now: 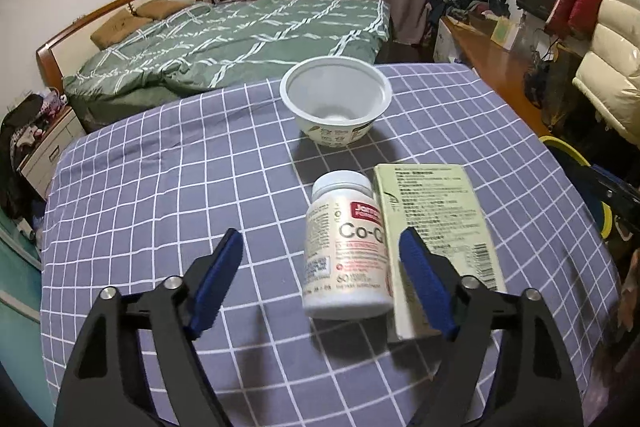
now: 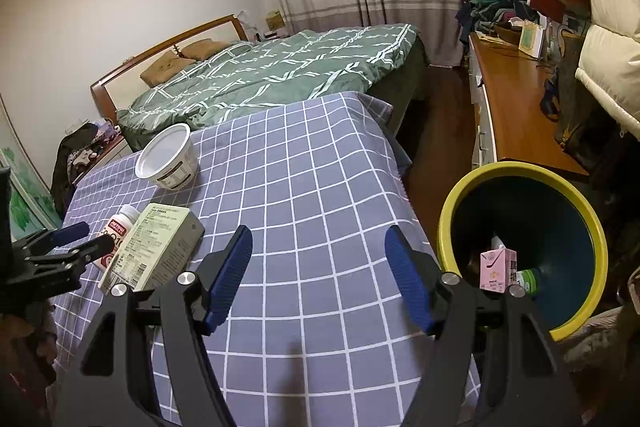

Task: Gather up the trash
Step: 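Grasp the white pill bottle with the left tool, then carry the pill bottle over the yellow bin, open the left tool, return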

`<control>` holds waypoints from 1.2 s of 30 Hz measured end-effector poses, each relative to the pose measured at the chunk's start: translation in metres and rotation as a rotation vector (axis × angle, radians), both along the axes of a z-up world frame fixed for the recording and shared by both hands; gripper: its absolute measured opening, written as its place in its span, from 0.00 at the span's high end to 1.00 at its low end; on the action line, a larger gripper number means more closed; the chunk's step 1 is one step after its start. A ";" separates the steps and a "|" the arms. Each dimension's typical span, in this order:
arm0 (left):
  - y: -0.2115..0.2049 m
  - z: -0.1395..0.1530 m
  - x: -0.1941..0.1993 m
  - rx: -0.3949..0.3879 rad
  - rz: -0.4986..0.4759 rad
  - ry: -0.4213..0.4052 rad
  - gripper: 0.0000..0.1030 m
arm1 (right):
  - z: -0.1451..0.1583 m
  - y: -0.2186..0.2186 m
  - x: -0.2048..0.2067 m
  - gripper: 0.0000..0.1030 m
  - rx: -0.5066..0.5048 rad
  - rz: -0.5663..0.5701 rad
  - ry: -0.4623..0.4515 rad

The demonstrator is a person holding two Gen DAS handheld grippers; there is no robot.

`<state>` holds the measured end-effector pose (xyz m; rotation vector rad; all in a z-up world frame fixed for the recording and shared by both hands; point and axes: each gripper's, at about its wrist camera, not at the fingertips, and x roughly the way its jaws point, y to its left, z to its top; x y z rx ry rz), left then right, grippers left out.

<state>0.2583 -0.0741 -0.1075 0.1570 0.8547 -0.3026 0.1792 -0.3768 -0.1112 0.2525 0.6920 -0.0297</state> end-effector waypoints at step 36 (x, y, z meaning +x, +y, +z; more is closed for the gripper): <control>-0.006 0.001 0.041 0.022 -0.042 0.041 0.54 | -0.001 -0.001 0.002 0.36 0.013 0.023 0.022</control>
